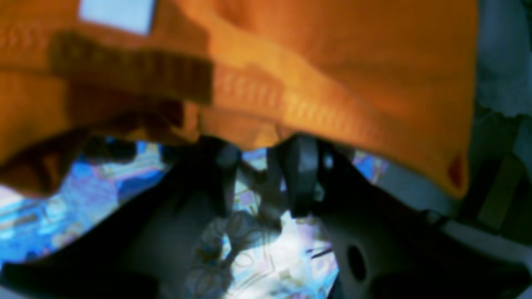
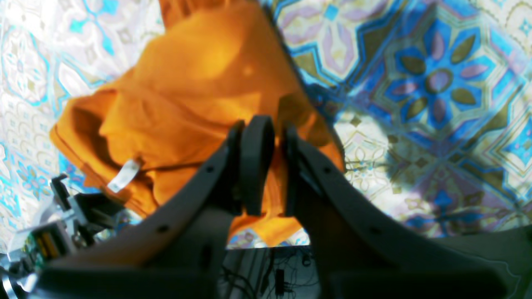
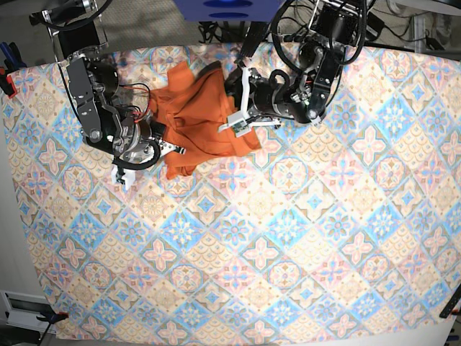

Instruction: Fold the T-shirt properly

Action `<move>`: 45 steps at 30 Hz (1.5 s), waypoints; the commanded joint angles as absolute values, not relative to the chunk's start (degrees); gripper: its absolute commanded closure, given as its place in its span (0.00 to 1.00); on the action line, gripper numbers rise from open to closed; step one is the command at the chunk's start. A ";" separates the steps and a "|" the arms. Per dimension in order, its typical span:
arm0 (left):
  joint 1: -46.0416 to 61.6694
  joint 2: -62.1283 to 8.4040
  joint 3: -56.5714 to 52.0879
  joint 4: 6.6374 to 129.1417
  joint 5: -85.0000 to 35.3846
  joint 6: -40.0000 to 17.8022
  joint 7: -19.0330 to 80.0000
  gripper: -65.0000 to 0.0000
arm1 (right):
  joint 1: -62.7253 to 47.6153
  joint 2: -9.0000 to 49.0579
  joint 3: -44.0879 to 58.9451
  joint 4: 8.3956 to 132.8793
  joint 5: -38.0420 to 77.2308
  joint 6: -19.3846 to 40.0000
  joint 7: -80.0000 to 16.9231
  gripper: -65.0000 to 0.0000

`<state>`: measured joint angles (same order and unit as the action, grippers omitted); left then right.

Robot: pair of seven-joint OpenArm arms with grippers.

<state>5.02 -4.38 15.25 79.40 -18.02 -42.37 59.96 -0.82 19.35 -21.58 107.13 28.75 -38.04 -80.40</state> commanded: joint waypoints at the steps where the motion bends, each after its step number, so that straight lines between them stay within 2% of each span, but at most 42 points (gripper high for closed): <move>1: 3.30 -5.23 12.79 78.20 -13.67 -40.00 61.67 0.69 | 0.04 20.09 -21.23 107.82 28.88 -38.29 -80.00 0.90; 6: -2.15 -5.14 8.22 71.43 -13.67 -40.00 61.67 0.68 | -1.01 20.26 -20.79 107.91 28.70 -38.55 -80.00 0.90; 11: -7.16 -4.26 6.64 66.51 -14.11 -40.00 61.58 0.67 | -3.74 20.26 -17.36 108.00 23.34 -38.64 -80.00 0.90; 20: -11.65 4.35 7.08 65.54 -13.41 -40.00 61.85 0.67 | -7.16 20.26 -17.19 108.26 20.79 -38.55 -80.00 0.90; 29: -14.46 4.70 6.64 65.54 -13.58 -40.00 59.82 0.67 | -8.40 20.26 -17.19 108.44 20.70 -38.55 -80.00 0.90; 35: -15.43 4.62 6.99 65.80 -14.02 -40.00 64.75 0.54 | -8.22 20.26 -17.10 108.44 20.62 -38.73 -80.00 0.90; 37: -14.81 3.74 7.16 67.12 -14.02 -40.00 69.23 0.57 | -8.13 20.26 -17.10 108.44 20.53 -40.00 -80.00 0.90; 41: -7.87 -1.45 7.34 79.78 -14.11 -40.00 71.69 0.78 | -8.04 20.35 -17.10 108.44 18.59 -40.00 -80.00 0.90; 45: -0.92 -5.93 7.52 95.87 -14.11 -40.00 76.26 0.84 | -7.96 20.35 -17.10 108.44 18.42 -40.00 -80.00 0.90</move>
<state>-0.19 -6.70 7.07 94.45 -12.64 -39.70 77.69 -8.62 19.81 -17.45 107.46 18.44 -39.94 -80.29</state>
